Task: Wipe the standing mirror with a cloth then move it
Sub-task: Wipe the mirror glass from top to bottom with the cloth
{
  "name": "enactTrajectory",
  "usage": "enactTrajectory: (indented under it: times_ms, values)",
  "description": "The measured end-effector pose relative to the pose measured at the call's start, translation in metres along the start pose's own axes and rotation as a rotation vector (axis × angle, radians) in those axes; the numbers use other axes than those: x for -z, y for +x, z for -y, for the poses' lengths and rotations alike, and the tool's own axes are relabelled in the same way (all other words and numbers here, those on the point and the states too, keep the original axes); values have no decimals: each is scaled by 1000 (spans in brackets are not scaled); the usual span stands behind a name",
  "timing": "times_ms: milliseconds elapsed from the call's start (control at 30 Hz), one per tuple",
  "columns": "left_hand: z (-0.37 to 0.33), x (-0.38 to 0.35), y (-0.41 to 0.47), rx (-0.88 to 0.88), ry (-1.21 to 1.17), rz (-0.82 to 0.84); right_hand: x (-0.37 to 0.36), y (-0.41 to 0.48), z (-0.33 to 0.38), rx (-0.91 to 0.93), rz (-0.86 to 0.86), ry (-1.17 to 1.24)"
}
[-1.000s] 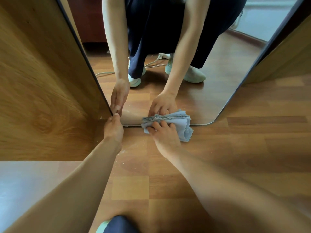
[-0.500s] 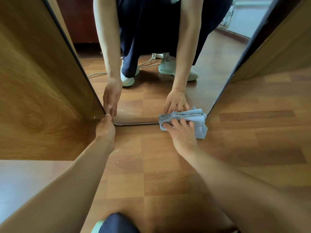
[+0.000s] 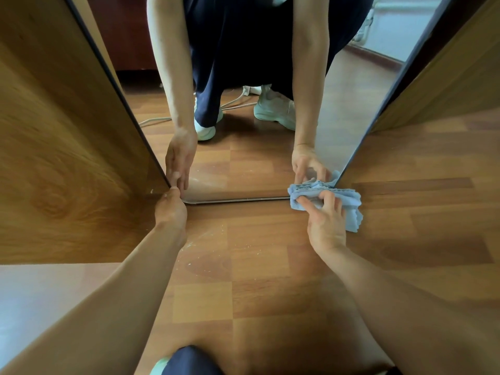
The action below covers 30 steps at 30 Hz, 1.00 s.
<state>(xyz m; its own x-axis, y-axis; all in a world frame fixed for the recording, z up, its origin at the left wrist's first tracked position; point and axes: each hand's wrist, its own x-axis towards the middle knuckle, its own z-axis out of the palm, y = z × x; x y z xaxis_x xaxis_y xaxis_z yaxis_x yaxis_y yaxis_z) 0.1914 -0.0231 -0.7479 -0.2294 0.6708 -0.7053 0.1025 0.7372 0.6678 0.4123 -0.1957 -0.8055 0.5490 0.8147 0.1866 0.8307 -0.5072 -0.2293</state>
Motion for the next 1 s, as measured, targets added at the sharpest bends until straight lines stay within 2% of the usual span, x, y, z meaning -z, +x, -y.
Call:
enactTrajectory:
  times_ms: [267,600,767,1000]
  values:
    - [0,0,5,-8,12,20,0,4,28,-97,100,126]
    - [-6,2,-4,46,-17,25,6,11,107,61,509,131]
    - [-3,9,-3,56,-74,30,-1,10,152,137,522,258]
    - [-1,12,-12,40,-74,97,-8,9,185,235,584,218]
